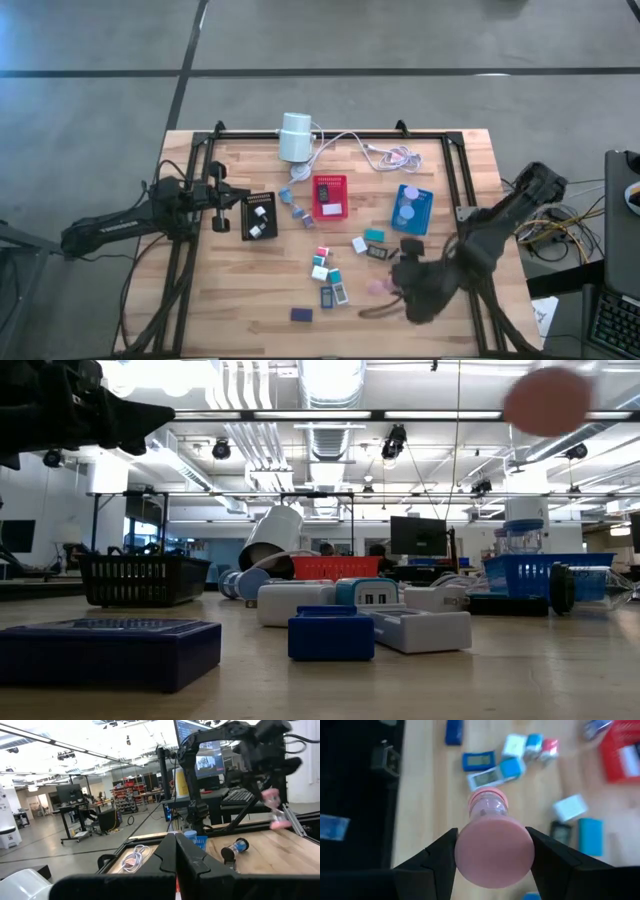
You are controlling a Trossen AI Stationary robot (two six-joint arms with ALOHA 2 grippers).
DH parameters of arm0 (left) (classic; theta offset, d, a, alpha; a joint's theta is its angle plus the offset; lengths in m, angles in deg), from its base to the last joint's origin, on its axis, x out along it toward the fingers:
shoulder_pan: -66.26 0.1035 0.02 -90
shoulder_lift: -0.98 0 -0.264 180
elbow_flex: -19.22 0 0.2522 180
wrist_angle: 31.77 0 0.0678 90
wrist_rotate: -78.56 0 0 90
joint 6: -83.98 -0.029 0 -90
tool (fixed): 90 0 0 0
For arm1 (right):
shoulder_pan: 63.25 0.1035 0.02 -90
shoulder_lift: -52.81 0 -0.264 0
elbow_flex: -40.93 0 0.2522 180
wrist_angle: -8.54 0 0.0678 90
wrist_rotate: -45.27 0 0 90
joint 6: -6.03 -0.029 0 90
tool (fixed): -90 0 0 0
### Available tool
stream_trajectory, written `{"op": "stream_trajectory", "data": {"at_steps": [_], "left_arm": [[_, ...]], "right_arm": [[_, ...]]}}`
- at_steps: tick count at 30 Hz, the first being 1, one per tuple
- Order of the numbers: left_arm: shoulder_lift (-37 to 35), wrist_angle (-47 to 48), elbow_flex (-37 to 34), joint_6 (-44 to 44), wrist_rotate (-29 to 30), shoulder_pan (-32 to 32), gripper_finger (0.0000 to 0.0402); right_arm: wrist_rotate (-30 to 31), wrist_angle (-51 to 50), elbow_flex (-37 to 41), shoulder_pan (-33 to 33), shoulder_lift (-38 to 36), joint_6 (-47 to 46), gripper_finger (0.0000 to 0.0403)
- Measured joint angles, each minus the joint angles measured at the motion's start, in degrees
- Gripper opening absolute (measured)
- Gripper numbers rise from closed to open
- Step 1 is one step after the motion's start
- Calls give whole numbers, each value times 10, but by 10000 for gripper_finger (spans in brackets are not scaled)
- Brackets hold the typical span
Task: Pick & Place Office items
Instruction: Put the pink hourglass into the blue basket
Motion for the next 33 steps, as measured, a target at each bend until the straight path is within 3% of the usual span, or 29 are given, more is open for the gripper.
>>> {"op": "stream_trajectory", "data": {"at_steps": [5,11,16,22,28,33], "left_arm": [[0,0,0,0,0,0,0],[0,0,0,0,0,0,0],[0,0,0,-3,0,0,0],[0,0,0,-2,-1,0,0],[0,0,-1,-2,-1,0,0],[0,0,-1,-13,-1,0,0]], "right_arm": [[19,55,65,-45,-106,66,195],[25,200,212,-79,-273,74,195],[71,333,324,-79,-391,107,195],[141,406,427,-79,-489,139,195],[141,514,535,-79,-555,175,195],[149,545,588,-79,-597,171,195]]}}
